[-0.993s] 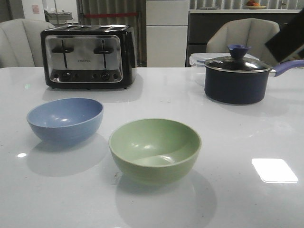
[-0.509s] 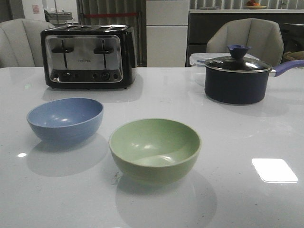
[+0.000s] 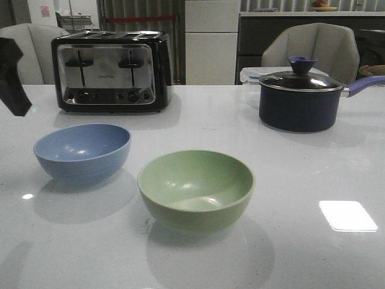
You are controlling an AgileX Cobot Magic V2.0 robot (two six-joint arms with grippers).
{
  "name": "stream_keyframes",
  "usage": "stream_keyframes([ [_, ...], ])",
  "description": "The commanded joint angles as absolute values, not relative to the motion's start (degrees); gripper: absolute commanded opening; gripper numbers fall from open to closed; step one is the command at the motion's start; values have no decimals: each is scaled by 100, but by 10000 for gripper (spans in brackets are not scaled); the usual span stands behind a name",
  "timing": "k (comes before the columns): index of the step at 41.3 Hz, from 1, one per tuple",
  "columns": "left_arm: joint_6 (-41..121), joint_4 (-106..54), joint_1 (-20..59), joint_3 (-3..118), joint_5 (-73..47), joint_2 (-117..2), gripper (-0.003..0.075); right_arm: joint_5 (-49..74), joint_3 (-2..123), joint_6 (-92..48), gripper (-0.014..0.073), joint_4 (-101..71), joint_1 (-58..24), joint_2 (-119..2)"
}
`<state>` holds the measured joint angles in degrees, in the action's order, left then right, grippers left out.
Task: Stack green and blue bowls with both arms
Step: 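Lower the left gripper onto the light blue bowl rim and grasp, then lift the blue bowl and lower it into the green bowl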
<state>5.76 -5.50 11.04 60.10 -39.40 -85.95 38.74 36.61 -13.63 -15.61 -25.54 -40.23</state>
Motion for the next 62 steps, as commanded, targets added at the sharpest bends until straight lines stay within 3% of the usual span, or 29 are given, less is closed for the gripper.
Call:
stream_keyframes([
  [1, 510, -787, 1086, 6488, -3663, -8873, 580, 3537, 3817, -1444, 406, -1624, -2555, -3997],
  [25, 510, -1131, 1086, 7300, -3128, -10609, 575, 3537, 3817, -1444, 406, -1624, -2555, -3997],
  [28, 510, -1131, 1086, 7300, -3140, -10619, 529, 3537, 3817, -1444, 406, -1624, -2555, -3997],
  [44, 510, -1121, 1086, 7319, -3292, -10583, 91, 3537, 3817, -1444, 406, -1624, -2555, -3997],
  [62, 888, -1132, 1300, 7333, -4034, -9360, 93, 3537, 3817, -1444, 406, -1624, -2555, -3997],
])
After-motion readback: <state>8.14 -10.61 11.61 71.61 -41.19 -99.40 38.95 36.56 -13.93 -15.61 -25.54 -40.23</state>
